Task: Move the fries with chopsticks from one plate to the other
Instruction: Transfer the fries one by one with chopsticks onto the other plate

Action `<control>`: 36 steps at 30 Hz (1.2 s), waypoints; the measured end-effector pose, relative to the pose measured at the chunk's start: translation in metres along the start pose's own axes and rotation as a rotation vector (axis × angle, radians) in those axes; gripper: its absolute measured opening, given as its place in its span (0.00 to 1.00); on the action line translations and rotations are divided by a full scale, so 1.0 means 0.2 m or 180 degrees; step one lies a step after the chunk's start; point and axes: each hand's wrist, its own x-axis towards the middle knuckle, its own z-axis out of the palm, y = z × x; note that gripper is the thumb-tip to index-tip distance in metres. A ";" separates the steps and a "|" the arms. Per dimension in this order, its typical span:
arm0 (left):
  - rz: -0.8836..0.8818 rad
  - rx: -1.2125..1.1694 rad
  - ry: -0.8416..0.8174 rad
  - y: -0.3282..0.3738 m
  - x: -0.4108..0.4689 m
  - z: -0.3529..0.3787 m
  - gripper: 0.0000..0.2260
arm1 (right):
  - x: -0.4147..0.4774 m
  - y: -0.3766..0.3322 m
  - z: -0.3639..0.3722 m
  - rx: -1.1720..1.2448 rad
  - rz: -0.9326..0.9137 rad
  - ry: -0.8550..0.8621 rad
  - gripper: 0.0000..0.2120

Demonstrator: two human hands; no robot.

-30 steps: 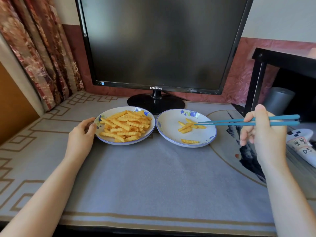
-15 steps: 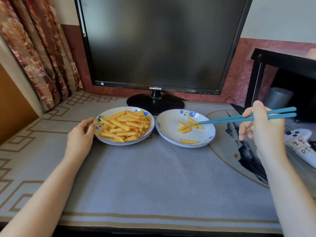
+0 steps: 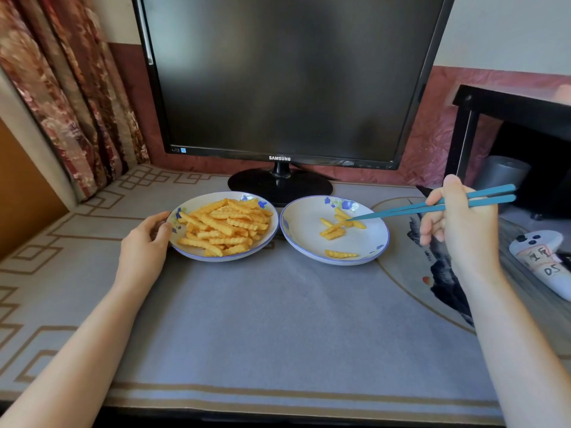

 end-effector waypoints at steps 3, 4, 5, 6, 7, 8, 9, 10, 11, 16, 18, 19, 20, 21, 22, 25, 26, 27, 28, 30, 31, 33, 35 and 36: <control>0.0003 0.0003 -0.0006 0.00 0.00 0.00 0.15 | 0.02 0.00 0.00 0.0096 0.0062 0.0054 0.18; 0.0004 0.0007 -0.0006 0.00 0.00 0.00 0.15 | 0.02 0.00 0.00 0.0085 0.0062 0.0038 0.17; 0.0003 0.0013 -0.0006 0.00 0.00 0.00 0.15 | 0.03 0.00 0.00 0.0064 0.0059 0.0009 0.17; -0.0001 0.0008 -0.0004 0.00 0.00 0.00 0.15 | 0.03 0.01 0.00 0.0042 0.0060 -0.0026 0.17; -0.0005 0.0000 -0.0003 0.00 0.00 0.00 0.15 | 0.03 0.01 0.01 0.0018 0.0064 -0.0058 0.17; -0.0005 -0.0004 -0.0002 0.00 0.00 0.00 0.15 | 0.03 0.02 0.01 0.0001 0.0074 -0.0080 0.17; -0.0002 -0.0002 -0.0003 0.00 0.00 0.00 0.15 | 0.03 0.02 0.01 -0.0007 0.0087 -0.0091 0.17; 0.0000 0.0000 -0.0005 0.00 0.00 0.00 0.15 | 0.04 0.02 0.02 -0.0008 0.0100 -0.0090 0.17; -0.0002 0.0000 -0.0008 0.00 0.00 0.00 0.15 | 0.03 0.02 0.02 -0.0013 0.0106 -0.0077 0.17; 0.0008 -0.0004 -0.0013 0.00 0.00 0.00 0.15 | 0.03 0.03 0.04 0.0053 0.0064 0.0118 0.19; 0.0009 -0.0008 -0.0008 0.00 0.00 0.00 0.15 | 0.02 0.01 0.04 0.0148 0.0038 0.0202 0.19; 0.0013 -0.0011 -0.0006 0.00 0.00 0.00 0.15 | 0.02 0.00 0.04 0.0213 0.0018 0.0239 0.19; 0.0018 -0.0010 -0.0002 0.00 0.00 0.00 0.15 | 0.01 -0.01 0.05 0.0282 -0.0014 0.0260 0.19; 0.0020 -0.0008 0.0001 0.00 0.00 0.00 0.15 | 0.01 -0.03 0.06 0.0351 -0.0055 0.0264 0.19; 0.0018 -0.0008 0.0002 0.00 0.00 0.00 0.15 | 0.01 -0.04 0.08 0.0432 -0.0095 0.0254 0.19; 0.0014 -0.0009 0.0007 0.01 0.00 0.00 0.15 | -0.02 -0.09 0.16 0.0662 -0.0123 0.0129 0.19; 0.0016 -0.0017 0.0009 0.01 0.00 0.00 0.15 | -0.02 -0.11 0.19 0.0722 -0.0135 0.0056 0.19; 0.0014 -0.0026 0.0007 0.01 0.00 0.00 0.15 | -0.03 -0.12 0.23 0.0757 -0.0157 -0.0018 0.19; 0.0006 -0.0033 0.0006 0.01 0.00 0.00 0.15 | -0.03 -0.13 0.27 0.0769 -0.0183 -0.0096 0.19; -0.0007 -0.0037 0.0006 0.00 0.00 0.00 0.15 | -0.04 -0.15 0.36 0.0798 -0.0201 -0.0286 0.19; -0.0009 -0.0041 0.0007 0.00 0.00 0.00 0.15 | -0.04 -0.15 0.40 0.0830 -0.0184 -0.0390 0.19; -0.0003 -0.0049 0.0007 0.00 0.00 0.00 0.15 | -0.04 -0.15 0.49 0.0861 -0.0174 -0.0584 0.19; -0.0007 -0.0036 0.0005 0.00 0.00 0.00 0.15 | -0.05 -0.15 0.58 0.0841 -0.0190 -0.0750 0.20; -0.0007 -0.0026 0.0008 0.00 0.00 0.00 0.15 | -0.05 -0.15 0.62 0.0831 -0.0195 -0.0828 0.20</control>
